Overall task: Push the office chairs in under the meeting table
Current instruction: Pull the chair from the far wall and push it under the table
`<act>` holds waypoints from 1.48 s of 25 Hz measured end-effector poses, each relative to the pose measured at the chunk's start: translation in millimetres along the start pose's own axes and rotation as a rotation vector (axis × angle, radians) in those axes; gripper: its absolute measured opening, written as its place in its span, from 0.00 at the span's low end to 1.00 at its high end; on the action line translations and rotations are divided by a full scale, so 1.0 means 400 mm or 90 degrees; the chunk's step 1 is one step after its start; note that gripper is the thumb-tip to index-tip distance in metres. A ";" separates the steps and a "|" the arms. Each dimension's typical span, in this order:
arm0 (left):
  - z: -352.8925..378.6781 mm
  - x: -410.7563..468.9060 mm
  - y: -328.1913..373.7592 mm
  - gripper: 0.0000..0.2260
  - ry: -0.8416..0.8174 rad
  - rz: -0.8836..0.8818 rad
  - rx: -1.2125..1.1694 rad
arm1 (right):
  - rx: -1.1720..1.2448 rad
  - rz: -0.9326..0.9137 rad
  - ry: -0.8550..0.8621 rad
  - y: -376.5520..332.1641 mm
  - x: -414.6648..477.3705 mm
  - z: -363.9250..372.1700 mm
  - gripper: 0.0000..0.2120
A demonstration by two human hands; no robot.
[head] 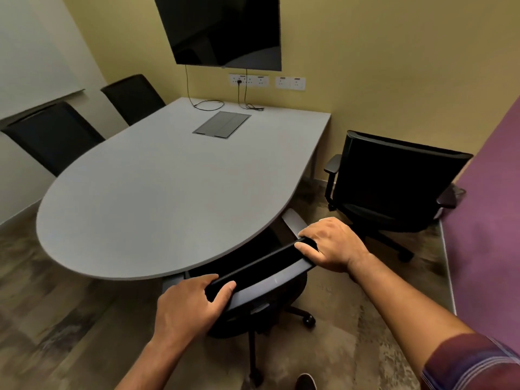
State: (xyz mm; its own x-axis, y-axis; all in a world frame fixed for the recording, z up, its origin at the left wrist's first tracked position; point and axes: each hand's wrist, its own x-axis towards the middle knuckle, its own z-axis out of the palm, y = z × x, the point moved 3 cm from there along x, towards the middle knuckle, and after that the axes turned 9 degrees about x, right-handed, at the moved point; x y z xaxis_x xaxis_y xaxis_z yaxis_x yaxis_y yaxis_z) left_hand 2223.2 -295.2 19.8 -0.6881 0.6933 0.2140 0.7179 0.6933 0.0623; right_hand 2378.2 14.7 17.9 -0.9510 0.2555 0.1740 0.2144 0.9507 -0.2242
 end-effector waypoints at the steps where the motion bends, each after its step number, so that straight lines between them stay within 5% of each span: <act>1: 0.005 0.014 -0.001 0.35 0.003 -0.012 -0.003 | 0.008 -0.013 -0.004 0.015 0.030 0.003 0.31; 15: 0.032 0.112 0.243 0.20 0.037 -0.199 -0.103 | 0.055 -0.168 -0.029 0.302 0.250 -0.023 0.35; 29: 0.044 0.187 0.444 0.20 0.066 -0.285 -0.104 | 0.092 -0.267 -0.060 0.456 0.382 -0.053 0.30; 37: 0.053 0.209 0.542 0.20 0.081 -0.382 -0.075 | 0.066 -0.331 -0.114 0.521 0.414 -0.068 0.41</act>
State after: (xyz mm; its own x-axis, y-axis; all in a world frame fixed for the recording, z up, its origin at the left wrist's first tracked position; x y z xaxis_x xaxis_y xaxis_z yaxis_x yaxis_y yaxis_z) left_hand 2319.0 -83.0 30.6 -0.9627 0.1556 0.2215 0.2213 0.9235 0.3132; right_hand 2271.6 259.8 26.0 -0.9506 -0.2849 0.1232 -0.3074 0.9189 -0.2474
